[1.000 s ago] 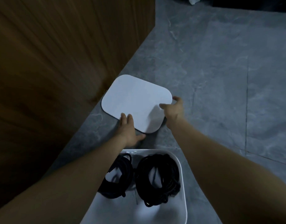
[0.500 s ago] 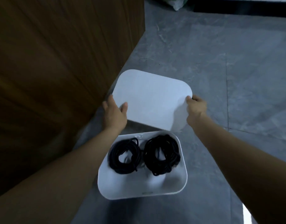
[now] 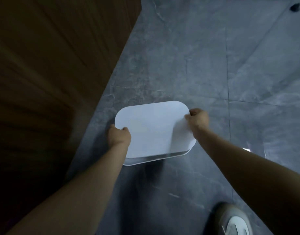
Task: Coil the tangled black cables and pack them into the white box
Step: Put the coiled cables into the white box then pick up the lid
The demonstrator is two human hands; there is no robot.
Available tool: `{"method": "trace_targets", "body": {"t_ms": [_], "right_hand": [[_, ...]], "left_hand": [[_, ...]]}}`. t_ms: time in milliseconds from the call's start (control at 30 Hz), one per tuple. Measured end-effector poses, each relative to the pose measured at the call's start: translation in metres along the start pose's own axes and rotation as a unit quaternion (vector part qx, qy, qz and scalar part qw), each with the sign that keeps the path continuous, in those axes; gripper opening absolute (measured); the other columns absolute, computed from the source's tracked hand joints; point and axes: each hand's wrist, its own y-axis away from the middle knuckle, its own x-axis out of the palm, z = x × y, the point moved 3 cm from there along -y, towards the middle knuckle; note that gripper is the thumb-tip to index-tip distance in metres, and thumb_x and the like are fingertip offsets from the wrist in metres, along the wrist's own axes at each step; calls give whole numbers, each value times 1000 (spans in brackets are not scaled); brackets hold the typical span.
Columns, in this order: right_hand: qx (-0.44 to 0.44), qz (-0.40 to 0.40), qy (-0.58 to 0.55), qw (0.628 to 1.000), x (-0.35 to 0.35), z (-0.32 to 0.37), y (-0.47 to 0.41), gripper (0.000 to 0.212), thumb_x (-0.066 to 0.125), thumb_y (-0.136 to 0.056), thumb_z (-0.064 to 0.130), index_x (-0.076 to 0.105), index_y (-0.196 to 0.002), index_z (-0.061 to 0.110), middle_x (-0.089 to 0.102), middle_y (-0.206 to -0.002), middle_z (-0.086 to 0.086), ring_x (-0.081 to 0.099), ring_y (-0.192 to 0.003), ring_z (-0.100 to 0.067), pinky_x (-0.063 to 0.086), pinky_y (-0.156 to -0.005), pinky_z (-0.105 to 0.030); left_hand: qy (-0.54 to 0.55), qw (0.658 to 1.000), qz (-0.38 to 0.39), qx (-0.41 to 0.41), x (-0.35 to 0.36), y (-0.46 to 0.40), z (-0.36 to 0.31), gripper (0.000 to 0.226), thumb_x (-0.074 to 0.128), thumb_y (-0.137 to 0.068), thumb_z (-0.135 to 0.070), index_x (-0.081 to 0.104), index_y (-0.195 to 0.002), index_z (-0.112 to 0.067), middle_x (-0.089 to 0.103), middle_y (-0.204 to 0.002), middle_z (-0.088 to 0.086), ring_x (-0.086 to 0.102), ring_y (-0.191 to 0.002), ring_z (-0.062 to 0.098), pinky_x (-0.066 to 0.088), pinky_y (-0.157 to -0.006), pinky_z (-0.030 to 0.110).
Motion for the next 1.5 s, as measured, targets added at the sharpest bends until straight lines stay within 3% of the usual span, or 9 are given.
{"method": "trace_targets", "body": {"t_ms": [233,500,667,833,933,1000,1100,1267,1500], "right_hand": [[-31,10,40,999,4,-7,14,26,47,-81,-3,66,-100,-1,67,-99,-22,61,-95,-38,48,-79,-38],[-27,16,65,997,1,-4,8,17,48,-78,-2,62,-88,-4,53,-75,-12,46,-73,-23,36,-64,-29],[-39,43,45,997,-3,-1,-7,26,52,-78,-4,63,-101,-4,58,-83,-11,51,-77,-22,43,-70,-31],[-25,76,105,991,-2,-6,-8,45,65,-77,6,58,-121,3,64,-112,-16,60,-101,-32,50,-92,-43],[-9,78,115,990,-5,-5,-1,50,69,-75,9,57,-123,5,63,-115,-17,60,-106,-35,50,-94,-44],[-8,73,116,991,-6,-4,4,50,71,-74,8,58,-123,7,64,-115,-16,60,-106,-35,50,-93,-42],[-16,57,127,990,-6,-3,8,54,73,-72,11,57,-123,9,64,-116,-15,60,-107,-33,51,-92,-40],[-23,57,141,988,-8,-2,15,48,70,-77,9,57,-124,6,63,-117,-16,59,-106,-34,49,-89,-39],[-49,49,151,986,-6,-8,22,45,67,-80,10,55,-123,10,63,-118,-13,59,-106,-33,50,-91,-41]], "left_hand": [[-35,999,-31,25,-8,11,17,47,56,-91,-18,44,-134,-3,31,-144,19,41,-126,39,35,-105,40],[-21,997,15,70,-6,2,6,58,59,-90,-15,37,-144,-9,27,-151,13,41,-132,33,35,-109,41],[-34,991,59,112,-2,-10,-12,59,60,-90,-13,37,-144,-9,30,-147,13,43,-129,34,38,-107,42],[-48,991,60,113,-4,-4,-6,61,61,-89,-10,35,-145,-5,28,-146,13,46,-125,33,38,-107,37],[-15,993,65,99,-6,-4,-2,49,64,-85,-9,51,-132,-5,45,-135,12,56,-112,32,47,-98,40],[33,993,60,99,-9,-6,0,29,62,-83,-2,63,-111,-2,62,-111,7,62,-95,25,51,-82,32],[73,991,49,105,-15,-6,-2,23,57,-82,6,67,-103,-1,63,-92,4,59,-86,21,44,-73,27],[10,993,64,100,-14,-4,9,37,61,-81,-5,62,-118,-6,56,-124,16,62,-100,34,52,-91,46],[-53,989,85,104,-14,5,12,60,55,-88,1,35,-145,-7,27,-144,13,48,-121,33,36,-105,31]]}}
